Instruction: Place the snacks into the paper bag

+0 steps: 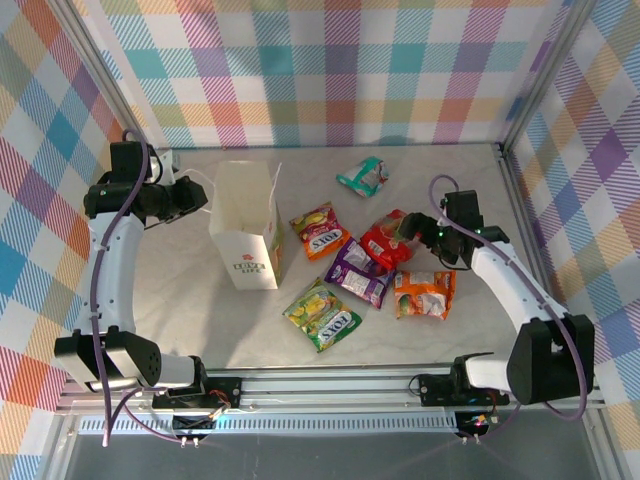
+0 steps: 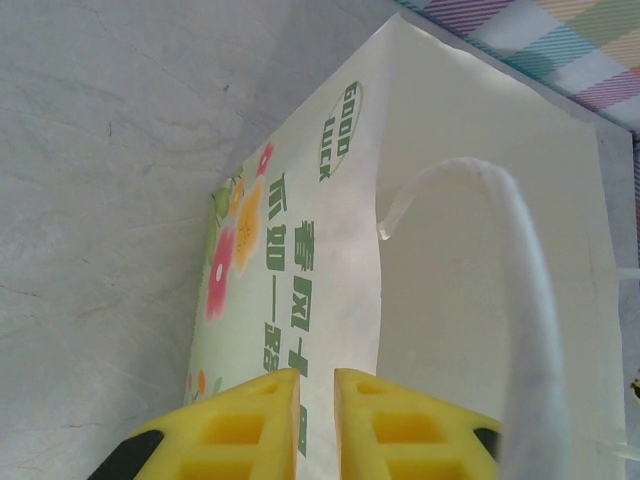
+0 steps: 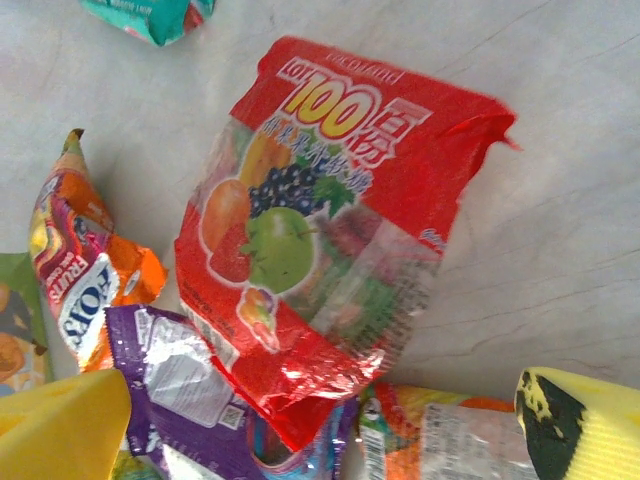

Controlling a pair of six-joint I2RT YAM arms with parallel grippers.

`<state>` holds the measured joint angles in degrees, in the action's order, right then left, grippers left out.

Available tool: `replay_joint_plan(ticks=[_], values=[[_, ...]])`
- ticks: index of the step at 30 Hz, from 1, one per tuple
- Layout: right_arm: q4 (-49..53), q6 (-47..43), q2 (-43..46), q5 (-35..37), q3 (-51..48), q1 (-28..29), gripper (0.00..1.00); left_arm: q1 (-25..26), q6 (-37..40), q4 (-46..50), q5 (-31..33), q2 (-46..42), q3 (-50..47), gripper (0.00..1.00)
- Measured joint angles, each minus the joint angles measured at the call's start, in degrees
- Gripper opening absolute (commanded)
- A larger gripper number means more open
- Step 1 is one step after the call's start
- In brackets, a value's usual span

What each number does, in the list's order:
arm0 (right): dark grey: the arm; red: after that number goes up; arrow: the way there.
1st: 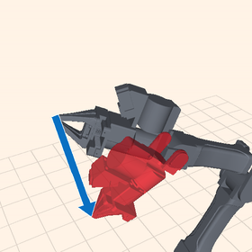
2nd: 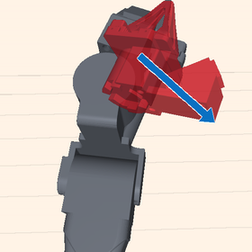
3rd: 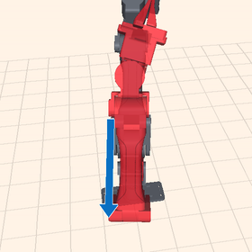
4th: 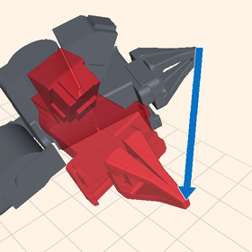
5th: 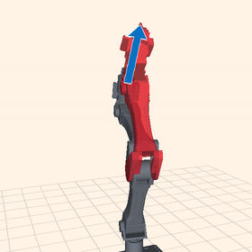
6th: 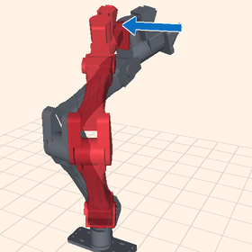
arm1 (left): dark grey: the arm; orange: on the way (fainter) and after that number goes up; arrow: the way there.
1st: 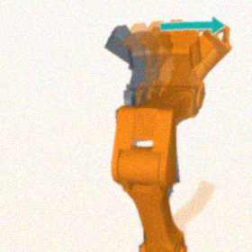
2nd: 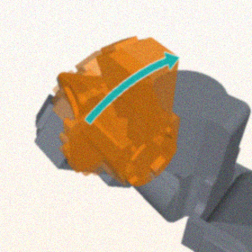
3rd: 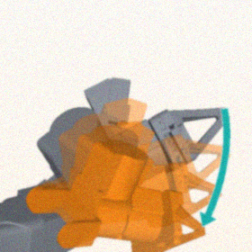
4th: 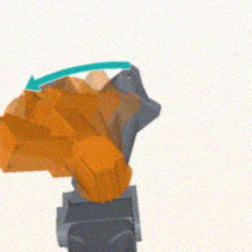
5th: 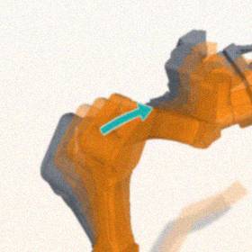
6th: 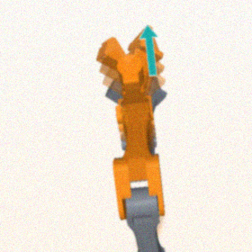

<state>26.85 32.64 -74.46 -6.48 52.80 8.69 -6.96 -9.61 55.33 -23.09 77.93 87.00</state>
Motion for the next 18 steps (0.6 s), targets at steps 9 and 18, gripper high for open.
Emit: replay_joint_plan(ticks=[9,18], values=[[-6.67,6.21,-9.09,-8.02,-2.73,-4.20,0.99,0.00,0.44,0.00,0.00,0.39,-0.48,0.17],[-11.47,8.96,-12.33,-10.88,-3.48,-4.22,0.99,0.00,1.31,0.00,0.00,0.98,-0.48,0.17]])
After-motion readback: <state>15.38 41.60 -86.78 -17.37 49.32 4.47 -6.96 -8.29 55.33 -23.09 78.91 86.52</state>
